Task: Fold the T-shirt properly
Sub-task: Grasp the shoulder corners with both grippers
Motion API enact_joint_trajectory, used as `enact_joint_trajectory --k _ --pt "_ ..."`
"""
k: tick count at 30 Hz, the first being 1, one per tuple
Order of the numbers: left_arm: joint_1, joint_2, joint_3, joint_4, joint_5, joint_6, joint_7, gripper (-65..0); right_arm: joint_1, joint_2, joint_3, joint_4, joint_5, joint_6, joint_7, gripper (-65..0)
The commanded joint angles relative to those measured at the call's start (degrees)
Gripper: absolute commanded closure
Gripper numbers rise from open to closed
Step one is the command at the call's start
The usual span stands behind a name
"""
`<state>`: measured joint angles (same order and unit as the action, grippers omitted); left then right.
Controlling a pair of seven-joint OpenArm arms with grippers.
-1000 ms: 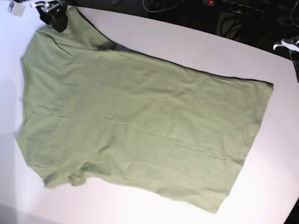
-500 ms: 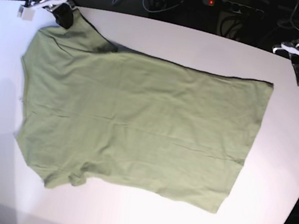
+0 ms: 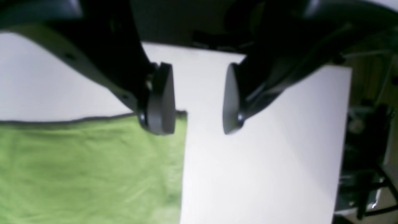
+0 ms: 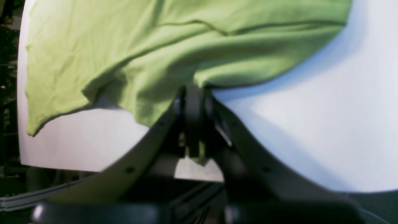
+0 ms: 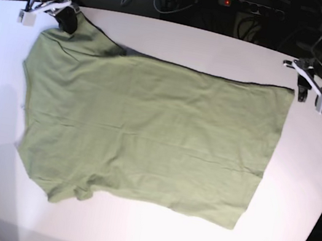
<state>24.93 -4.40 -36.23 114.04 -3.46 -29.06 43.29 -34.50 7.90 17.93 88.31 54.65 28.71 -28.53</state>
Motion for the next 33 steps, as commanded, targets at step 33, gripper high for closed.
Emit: enact_joint_trajectory --k 33 --pt "-14.42 -0.65 -10.15 -17.29 -0.18 -10.94 8.27 -24.8 -0.36 2.69 -0.22 0.61 0.16 0.26 0.09 -0.3"
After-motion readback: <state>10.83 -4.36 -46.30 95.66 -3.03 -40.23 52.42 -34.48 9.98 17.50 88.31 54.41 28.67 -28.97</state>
